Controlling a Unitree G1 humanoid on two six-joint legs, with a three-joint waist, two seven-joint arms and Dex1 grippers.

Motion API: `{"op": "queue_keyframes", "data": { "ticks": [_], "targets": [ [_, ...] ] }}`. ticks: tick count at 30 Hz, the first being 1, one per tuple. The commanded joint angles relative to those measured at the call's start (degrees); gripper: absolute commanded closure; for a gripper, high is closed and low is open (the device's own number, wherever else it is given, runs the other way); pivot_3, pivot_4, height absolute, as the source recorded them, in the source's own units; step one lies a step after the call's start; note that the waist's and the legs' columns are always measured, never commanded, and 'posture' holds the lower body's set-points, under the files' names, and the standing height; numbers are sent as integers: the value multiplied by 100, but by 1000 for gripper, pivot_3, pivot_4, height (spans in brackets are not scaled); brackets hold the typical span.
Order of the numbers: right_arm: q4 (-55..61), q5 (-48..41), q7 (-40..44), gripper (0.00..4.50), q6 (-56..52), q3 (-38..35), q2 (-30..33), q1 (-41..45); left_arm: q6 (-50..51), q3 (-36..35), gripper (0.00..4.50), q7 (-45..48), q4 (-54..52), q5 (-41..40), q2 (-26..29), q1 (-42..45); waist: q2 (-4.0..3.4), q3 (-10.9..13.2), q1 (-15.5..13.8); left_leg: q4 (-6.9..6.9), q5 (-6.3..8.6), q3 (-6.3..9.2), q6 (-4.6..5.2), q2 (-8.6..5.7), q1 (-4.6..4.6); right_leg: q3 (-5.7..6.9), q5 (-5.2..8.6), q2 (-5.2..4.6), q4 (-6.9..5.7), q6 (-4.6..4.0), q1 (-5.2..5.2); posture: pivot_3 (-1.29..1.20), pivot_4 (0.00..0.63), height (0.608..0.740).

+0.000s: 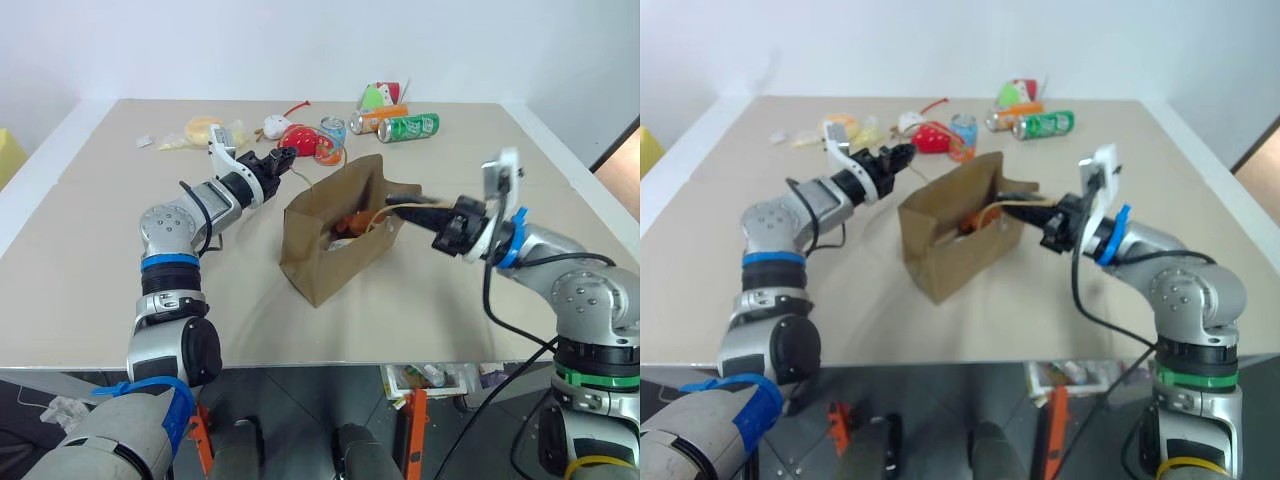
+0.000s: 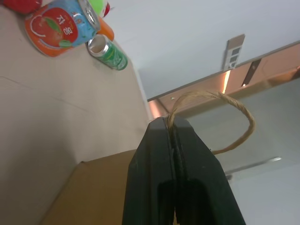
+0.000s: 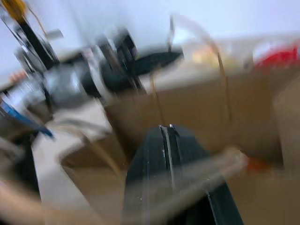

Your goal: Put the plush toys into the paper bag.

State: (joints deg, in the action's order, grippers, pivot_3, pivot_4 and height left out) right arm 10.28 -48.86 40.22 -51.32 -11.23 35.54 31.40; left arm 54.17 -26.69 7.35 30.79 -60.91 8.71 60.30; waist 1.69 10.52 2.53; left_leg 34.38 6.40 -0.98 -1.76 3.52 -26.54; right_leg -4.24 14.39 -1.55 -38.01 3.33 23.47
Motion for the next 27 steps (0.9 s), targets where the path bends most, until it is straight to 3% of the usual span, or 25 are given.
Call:
{"op": "queue_keyframes", "data": {
  "ticks": [1, 6, 9, 10, 12, 13, 15, 16, 18, 20, 21, 27],
  "targets": [
    [210, 125, 70, 4409, 90, 2, 182, 32, 76, 122, 4500, 207, -284, 80, 51, 24, 0, 0, -4, 0, 0, 0, 0, 0, 0, 0, 0, 0, 0, 0, -1, 0, 150, 740],
    [207, 138, 104, 4500, 163, -96, 163, 65, 143, 79, 2976, 359, -543, -76, -49, 72, 0, 0, -2, 3, 0, 1, -1, 0, 1, 0, -3, 0, 0, -4, -1, 0, 150, 740],
    [231, 96, 169, 4500, 212, -174, 181, 77, 14, -38, 1762, 372, -666, -184, -118, 164, 0, 0, -3, 2, 0, 1, -1, 0, 1, 0, -2, 0, 0, -3, -2, 0, 150, 740],
    [233, 90, 175, 3850, 221, -194, 192, 85, -54, -31, 1180, 524, -755, -208, -106, 179, 0, 0, -3, 2, 0, 0, -1, 0, 1, 0, -2, 0, 0, -2, -2, 0, 150, 740],
    [222, 99, 173, 3158, 230, -215, 218, 99, -120, -122, 250, 682, -870, -378, -110, 211, 0, 0, -3, 2, 0, 1, -1, 0, 1, 0, -1, 0, 0, -2, -1, 0, 150, 740],
    [218, 112, 180, 2825, 242, -222, 237, 99, -140, -157, 11, 688, -879, -406, -86, 229, 0, 0, -2, 1, 0, 1, -1, 0, 1, 0, -1, 0, 0, -2, -1, 0, 150, 740],
    [209, 78, 214, 1708, 235, -265, 282, 88, -29, -243, 0, 728, -882, -579, -37, 238, 0, 0, -2, 2, 0, 0, -1, 0, 1, 0, -1, 0, 0, -2, -1, 0, 150, 740],
    [225, 29, 276, 1708, 255, -312, 311, 66, 49, -287, 0, 791, -909, -686, 1, 226, 0, 0, -2, 2, 0, 1, -1, 0, 1, 0, -1, 0, 0, -2, -2, 0, 150, 740],
    [159, -28, 277, 975, 229, -410, 354, 82, 297, -265, 0, 995, -956, -797, 168, 147, 0, 0, -1, 2, 0, 0, -1, 0, 1, 0, -1, -1, 0, -1, -2, 0, 150, 740],
    [152, -44, 310, 597, 215, -449, 403, 66, 493, -242, 0, 1175, -980, -854, 338, 57, 0, 0, 2, 2, 0, 1, -1, 0, 1, 0, -1, 0, 0, -2, -2, 0, 150, 740],
    [153, -7, 306, 107, 228, -452, 437, 50, 589, -247, 0, 1264, -985, -885, 436, 7, 0, 0, 2, 2, 0, 1, -1, 0, 1, 0, -1, 0, 0, -2, -1, 0, 150, 740],
    [126, 50, 378, 48, 206, -570, 705, -106, 932, -143, 0, 2132, -1205, -868, 1162, -345, 0, 0, 8, 0, 0, 0, -1, 1, 3, 0, 0, 1, 0, -5, 1, 0, 150, 740]
  ]
}}
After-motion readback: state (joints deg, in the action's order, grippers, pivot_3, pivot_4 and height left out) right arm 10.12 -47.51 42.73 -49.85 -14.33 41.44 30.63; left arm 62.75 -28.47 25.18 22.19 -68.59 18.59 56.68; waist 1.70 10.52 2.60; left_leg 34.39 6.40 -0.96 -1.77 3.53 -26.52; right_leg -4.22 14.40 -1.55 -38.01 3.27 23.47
